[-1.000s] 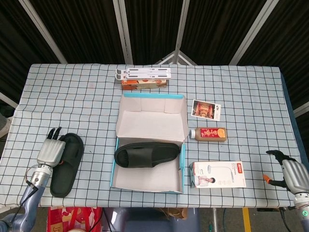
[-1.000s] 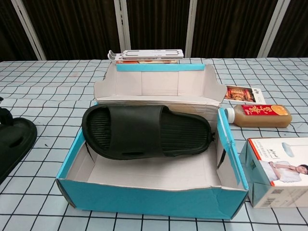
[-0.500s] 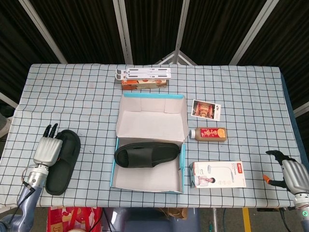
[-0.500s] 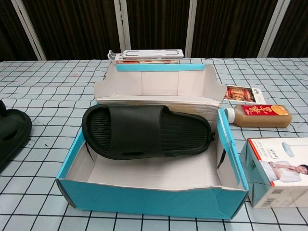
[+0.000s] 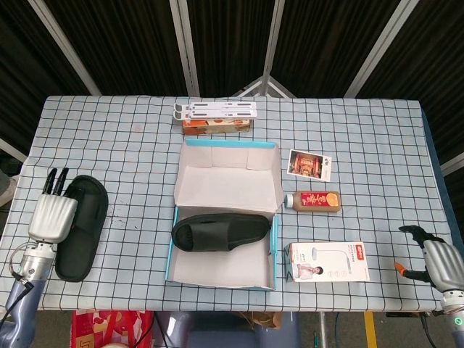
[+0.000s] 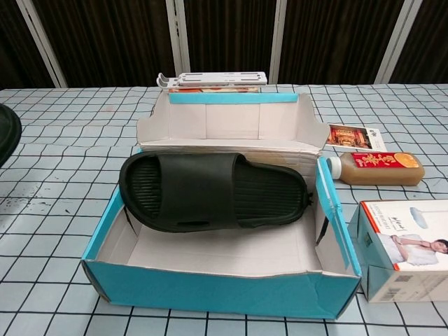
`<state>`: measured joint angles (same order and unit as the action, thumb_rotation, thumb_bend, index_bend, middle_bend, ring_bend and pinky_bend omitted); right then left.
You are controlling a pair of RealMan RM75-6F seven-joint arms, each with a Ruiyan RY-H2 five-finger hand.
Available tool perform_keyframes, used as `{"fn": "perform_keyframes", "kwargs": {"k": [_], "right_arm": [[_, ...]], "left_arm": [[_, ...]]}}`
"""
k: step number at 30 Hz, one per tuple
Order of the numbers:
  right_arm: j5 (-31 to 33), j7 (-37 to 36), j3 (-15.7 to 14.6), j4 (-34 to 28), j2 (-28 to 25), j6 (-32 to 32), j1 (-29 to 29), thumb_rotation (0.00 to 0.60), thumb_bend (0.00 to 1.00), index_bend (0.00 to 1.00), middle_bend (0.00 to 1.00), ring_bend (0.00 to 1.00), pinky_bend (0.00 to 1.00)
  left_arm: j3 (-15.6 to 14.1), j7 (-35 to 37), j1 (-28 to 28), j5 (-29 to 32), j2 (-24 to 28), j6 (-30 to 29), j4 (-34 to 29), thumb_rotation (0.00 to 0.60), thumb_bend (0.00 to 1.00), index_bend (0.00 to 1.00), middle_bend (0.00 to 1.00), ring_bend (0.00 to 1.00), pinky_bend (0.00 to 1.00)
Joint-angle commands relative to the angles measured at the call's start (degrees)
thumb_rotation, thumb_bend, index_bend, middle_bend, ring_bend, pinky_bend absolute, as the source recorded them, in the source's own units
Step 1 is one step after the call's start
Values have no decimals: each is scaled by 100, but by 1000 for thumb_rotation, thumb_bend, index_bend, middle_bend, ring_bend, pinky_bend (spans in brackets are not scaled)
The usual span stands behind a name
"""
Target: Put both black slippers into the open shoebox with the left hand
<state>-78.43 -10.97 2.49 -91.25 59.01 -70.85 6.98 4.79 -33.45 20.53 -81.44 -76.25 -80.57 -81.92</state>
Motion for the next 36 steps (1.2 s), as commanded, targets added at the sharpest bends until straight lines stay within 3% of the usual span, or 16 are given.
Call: {"fn": "perform_keyframes", "kwargs": {"k": [1,7,13,17,24,31,36], "right_arm": [[2,-1,1,2,-2,0,0,600,234,270,252,316,323],[-8,-3,2,-6,2,-15,-2,600,234,271,252,316,323],[-7,-41,0,2,-10,-29,-17,600,234,271,252,315,323],[-1,-90,6,21,-21,-51,-34,600,233,271,252,316,323],[-27,-154,1,39,-36,-70,-49,600,234,271,252,315,323],[-8,-152,7,49,-29,-49,-42,600,234,271,252,316,323],[10,-133,8,53,-22,-11,-26,600,234,271,252,315,323]], "left_arm": [[259,-584,130,-347,596,-263,-848,600,544,610,460,79,78],[711,-2002,622,-1177,1396,-298,-2291,600,544,612,468,87,78],[929,-3491,1470,-2462,1996,783,-3099,600,543,613,473,87,78],[946,-3955,1995,-3118,2248,1719,-3376,600,543,613,481,87,78],[775,-4090,2617,-3755,2247,2999,-3556,600,544,613,488,87,78],[527,-3788,3078,-4350,1869,3583,-3203,600,545,613,488,87,79],[424,-3507,3310,-4608,1355,3623,-2814,600,545,613,488,87,79]]}}
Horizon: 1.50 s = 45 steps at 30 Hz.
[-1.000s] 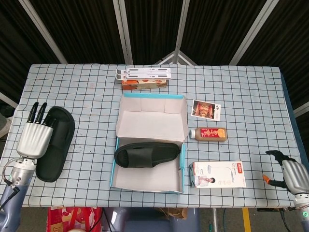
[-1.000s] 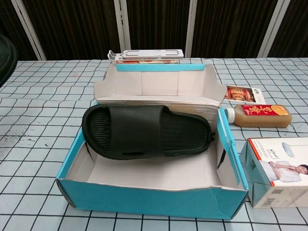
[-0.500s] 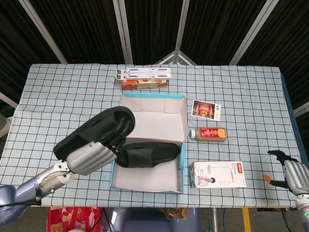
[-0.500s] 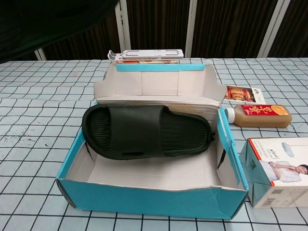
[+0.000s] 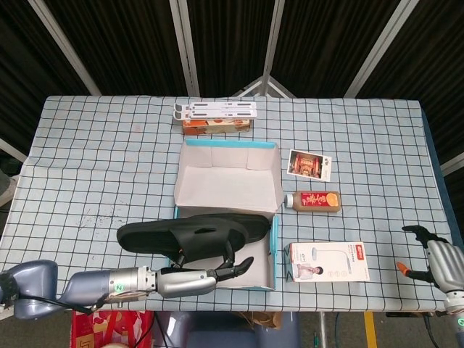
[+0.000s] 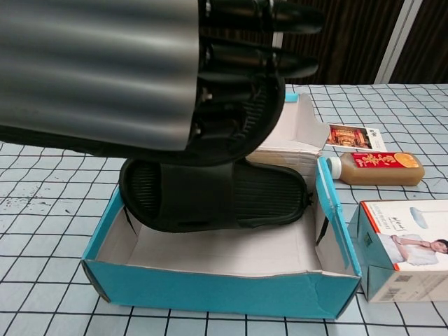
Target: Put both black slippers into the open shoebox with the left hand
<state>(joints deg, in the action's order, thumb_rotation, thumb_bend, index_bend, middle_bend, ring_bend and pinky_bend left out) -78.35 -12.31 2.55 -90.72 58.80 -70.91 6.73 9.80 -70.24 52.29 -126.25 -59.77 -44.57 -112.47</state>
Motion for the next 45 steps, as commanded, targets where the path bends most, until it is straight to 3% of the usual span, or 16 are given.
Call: {"fn": "perform_keyframes", "kwargs": {"k": [1,9,17,38,45], "right_arm": [[7,0,4,1,-2,-11,-6,600,234,271,252,316,323],[21,-56,15,35,-10,-13,-14,600,234,271,252,316,323],[10,-113,18,51,-27,-39,-34,600,234,271,252,316,323],[-58,-234,11,73,-53,-86,-60,600,234,271,252,316,323],[-76,-278,10,73,-64,-108,-73,600,233,271,252,316,323]], "left_arm": [[-96,212,165,-159,-383,26,327,600,545,613,489,87,79],[-287,515,401,-383,-1241,13,1199,600,545,613,489,88,79],[-254,647,590,-404,-1750,14,1625,600,545,612,489,88,79],[-293,755,925,-386,-2651,-14,2440,600,545,612,497,89,79],[-459,728,904,-437,-2770,-139,2431,600,545,611,499,88,79]]}}
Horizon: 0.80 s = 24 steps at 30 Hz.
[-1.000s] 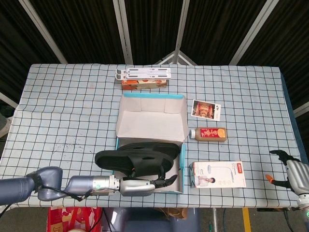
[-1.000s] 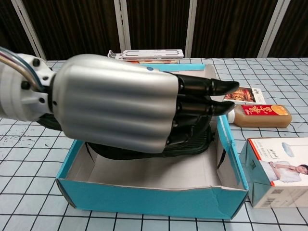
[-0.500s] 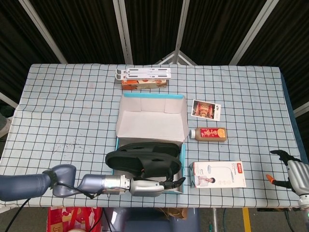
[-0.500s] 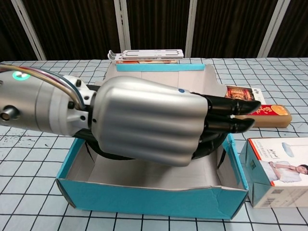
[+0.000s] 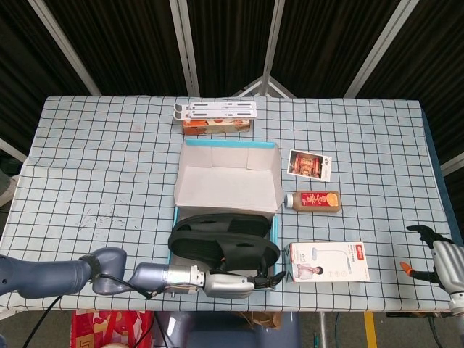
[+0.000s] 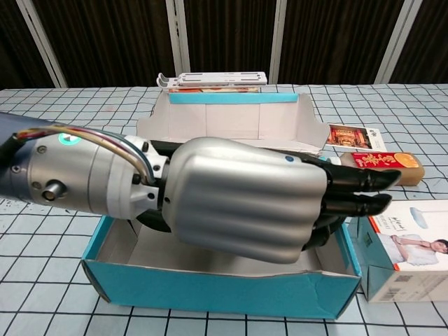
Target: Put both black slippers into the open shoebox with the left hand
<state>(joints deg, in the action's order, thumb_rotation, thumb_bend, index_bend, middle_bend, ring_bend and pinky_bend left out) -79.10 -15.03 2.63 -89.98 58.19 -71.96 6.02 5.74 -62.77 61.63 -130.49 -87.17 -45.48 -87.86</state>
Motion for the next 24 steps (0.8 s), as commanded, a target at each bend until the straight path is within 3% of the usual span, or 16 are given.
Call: {"fn": "perform_keyframes", "kwargs": {"k": [1,14,16,24], "right_arm": [[0,-8,2,-2,-5,-4,-3,600,233,271,252,316,323],[-17,-79,-2,-8,-36,-32,-28,600,233,271,252,316,323],[-11,-83,1,-2,-30,-26,-26,600,233,271,252,316,322],[-7,-99,4,14,-28,-21,-27,600,233,271,252,316,323]], "left_arm": [[-67,-25,-28,-15,-52,-46,-30,600,545,612,500,88,79],[-507,-467,-392,-217,25,-139,-354,600,545,613,502,89,79],[-697,-636,-584,-324,141,-280,-497,600,546,613,502,88,80],[-775,-875,-894,-346,127,-379,-544,600,545,612,501,89,79]]}}
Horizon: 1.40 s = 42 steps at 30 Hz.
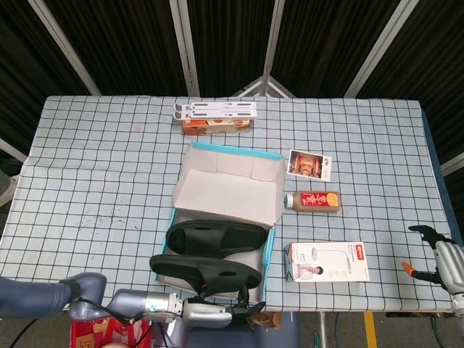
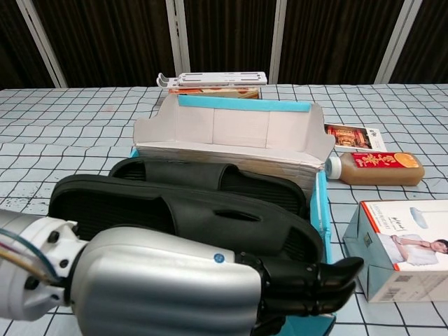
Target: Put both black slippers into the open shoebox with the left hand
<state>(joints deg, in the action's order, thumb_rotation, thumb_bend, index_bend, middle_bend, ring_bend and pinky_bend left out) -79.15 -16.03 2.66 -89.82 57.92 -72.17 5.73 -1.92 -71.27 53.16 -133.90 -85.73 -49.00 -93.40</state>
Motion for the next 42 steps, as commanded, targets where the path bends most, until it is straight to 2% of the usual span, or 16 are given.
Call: {"fn": "perform_keyframes", "kwargs": {"k": [1,6,8,13,19,21,22,23,26,30,35,42], "right_arm": [[1,1,2,-2,-1,3,2,600,234,271,252,316,323],[3,2,0,6,1,11,2,600,233,271,252,316,323],[8,5,0,8,2,18,4,600,233,271,252,316,323],[22,12,2,12,5,44,13,600,234,271,252,316,323],[27,31,4,14,13,68,27,600,233,271,252,316,323],[29,50,1,5,15,75,30,600,234,271,252,316,323],[28,57,0,2,15,76,31,600,234,271,252,316,323],[27,55,1,3,15,77,32,600,234,272,252,316,323],[28,54,1,6,16,81,34,600,234,274,252,317,323],[30,48,5,7,17,88,39,600,234,275,252,317,323],[-7,30,-8,3,19,93,46,600,233,276,252,318,322],[-14,42,-11,-10,17,82,44,600,234,276,252,317,323]], "left_arm": [[-12,-32,-76,-4,-24,-39,21,600,545,612,501,89,79],[-3,-40,-188,1,-48,-113,93,600,520,591,496,89,79],[-15,-49,-230,-20,-39,-156,106,600,498,553,489,88,79],[204,-3,-198,112,-140,-40,243,600,427,466,454,88,79],[450,29,-188,340,-291,85,361,600,288,339,322,76,79],[590,103,-82,426,-405,189,471,600,266,287,277,68,79],[1106,289,300,697,-754,539,862,600,258,256,250,62,79],[1261,493,594,761,-969,737,1155,600,255,241,237,61,79],[1205,820,805,698,-1025,535,1396,600,245,190,181,47,79],[1008,777,659,631,-781,208,1173,600,184,151,139,36,77],[875,620,601,574,-508,191,821,600,176,143,132,34,77],[882,581,581,698,-363,262,659,600,172,141,124,34,77]]}}
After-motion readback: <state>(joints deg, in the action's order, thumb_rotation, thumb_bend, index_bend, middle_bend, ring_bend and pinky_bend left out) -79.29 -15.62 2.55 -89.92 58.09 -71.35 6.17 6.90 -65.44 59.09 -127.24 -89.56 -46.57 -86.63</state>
